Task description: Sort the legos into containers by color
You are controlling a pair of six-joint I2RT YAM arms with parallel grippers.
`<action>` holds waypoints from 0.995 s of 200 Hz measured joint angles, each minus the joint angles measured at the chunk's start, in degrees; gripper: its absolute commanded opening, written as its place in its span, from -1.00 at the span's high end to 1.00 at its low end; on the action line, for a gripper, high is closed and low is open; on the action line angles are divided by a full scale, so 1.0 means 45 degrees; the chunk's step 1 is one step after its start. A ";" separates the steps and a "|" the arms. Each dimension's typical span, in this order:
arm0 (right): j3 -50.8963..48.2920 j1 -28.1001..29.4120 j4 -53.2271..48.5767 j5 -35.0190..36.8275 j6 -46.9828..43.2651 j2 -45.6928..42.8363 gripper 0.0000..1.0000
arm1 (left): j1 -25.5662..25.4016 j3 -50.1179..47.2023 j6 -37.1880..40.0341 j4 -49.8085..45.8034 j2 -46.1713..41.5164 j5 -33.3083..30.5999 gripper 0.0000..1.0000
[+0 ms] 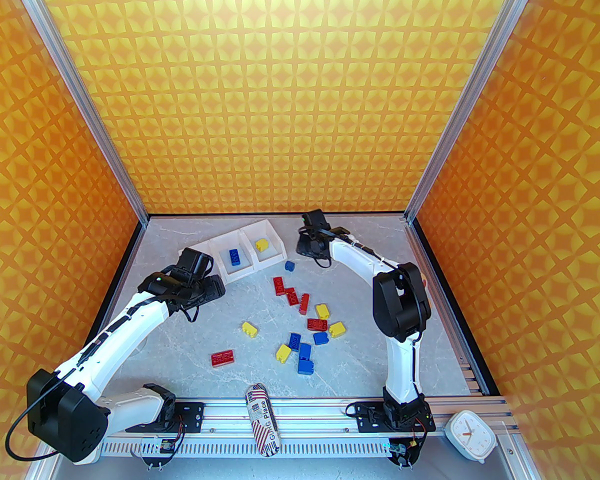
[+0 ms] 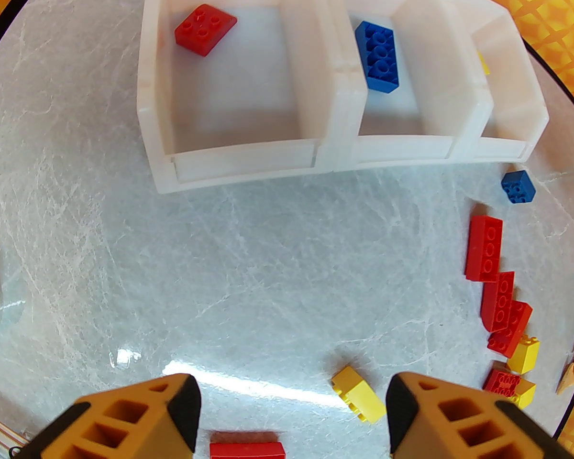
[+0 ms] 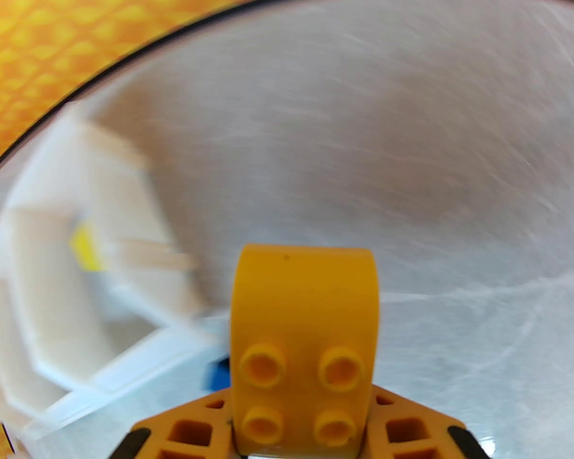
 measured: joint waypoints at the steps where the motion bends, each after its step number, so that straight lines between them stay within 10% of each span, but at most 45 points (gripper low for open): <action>1: 0.0015 0.0019 0.0000 -0.0010 -0.0010 0.0000 0.48 | -0.0005 0.0000 -0.0005 0.0000 0.0000 0.0000 -0.36; 119: 0.5251 0.1253 -0.0282 -0.1336 -0.0170 0.3570 0.40 | -0.0374 0.0083 -0.0044 0.0000 0.0262 -0.0073 -0.37; 199: 0.8330 0.1253 -0.1627 -0.1715 -0.0306 0.5085 -0.16 | -0.0466 0.0083 -0.0044 -0.0238 0.0262 -0.0117 -0.41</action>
